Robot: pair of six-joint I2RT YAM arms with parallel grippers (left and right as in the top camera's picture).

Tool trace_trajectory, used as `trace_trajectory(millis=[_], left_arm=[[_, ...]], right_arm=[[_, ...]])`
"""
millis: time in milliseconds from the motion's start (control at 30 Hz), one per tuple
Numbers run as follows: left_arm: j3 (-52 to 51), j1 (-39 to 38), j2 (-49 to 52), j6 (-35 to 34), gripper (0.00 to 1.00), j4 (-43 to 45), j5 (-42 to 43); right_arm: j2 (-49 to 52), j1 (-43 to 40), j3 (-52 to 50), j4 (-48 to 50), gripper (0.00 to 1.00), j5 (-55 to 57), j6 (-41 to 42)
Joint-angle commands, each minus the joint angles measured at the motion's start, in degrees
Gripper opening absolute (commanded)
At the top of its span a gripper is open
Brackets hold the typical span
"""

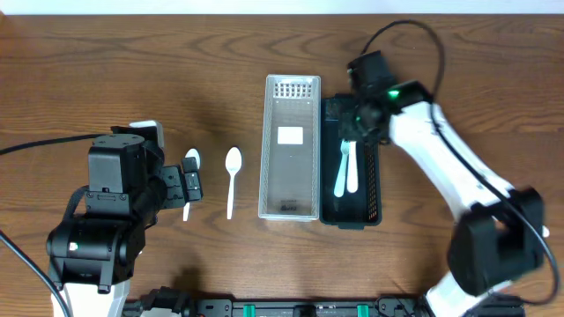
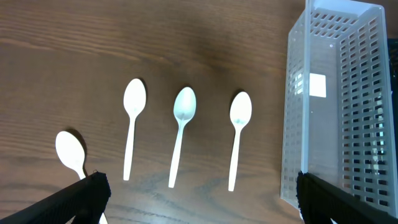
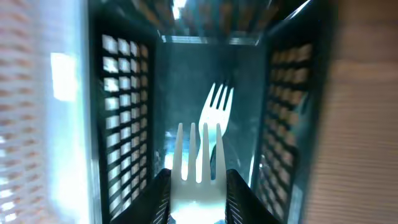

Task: Pack container
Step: 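Carry the fork into the black basket and open the right gripper, then move the right gripper to the last white fork and grasp it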

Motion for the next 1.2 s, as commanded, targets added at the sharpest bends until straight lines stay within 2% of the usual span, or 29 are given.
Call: trace_trajectory(millis=[0,67,167,200,267,500,667,867,1067,1167], left_arm=[[1.11,0.24,-0.09,-0.11,0.98,-0.55,-0.5],[1.11,0.24,-0.09,-0.11,0.98,-0.59,-0.48],[1.11,0.24,-0.09,-0.09,0.98,-0.57,-0.5],[1.11,0.24,-0.09,-0.09,0.98,-0.57,-0.5],[1.11,0.24,-0.09,-0.09,0.98,-0.55,-0.5],[1.11,0.24,-0.09,-0.09,0.98,-0.57,-0.5],[1.11,0.24,-0.09,-0.09,0.98,-0.57,-0.5],[1.11,0.24,-0.09,-0.09,0.98,-0.55,-0.5],[1.11,0.24,-0.09,-0.09,0.98,-0.57,-0.5],[1.11,0.24,-0.09,-0.09,0.98,-0.57,-0.5]], right_arm=[[2.99,1.07,-0.28,0.44,0.03,0.39,1.14],[4.13,1.18,-0.28,0.61,0.06,0.39,1.11],[4.46,1.16,-0.28,0.79,0.17,0.42,0.72],[4.28,1.16,-0.2,0.85,0.25,0.42,0.22],[3.96,1.16,-0.02,1.07,0.52,0.42,-0.63],[-1.51,-0.31,2.91,-1.36,0.55,1.22,-1.73],[-10.27,-6.1,4.57,-5.4,0.55,5.22,0.02],[-18.4,-22.03,4.37,-11.96,0.63,5.38,1.33],[-17.64,-36.5,0.07,-15.39,0.7,4.66,-0.85],[-16.68,-41.46,-4.94,-13.7,0.8,2.67,-3.45]])
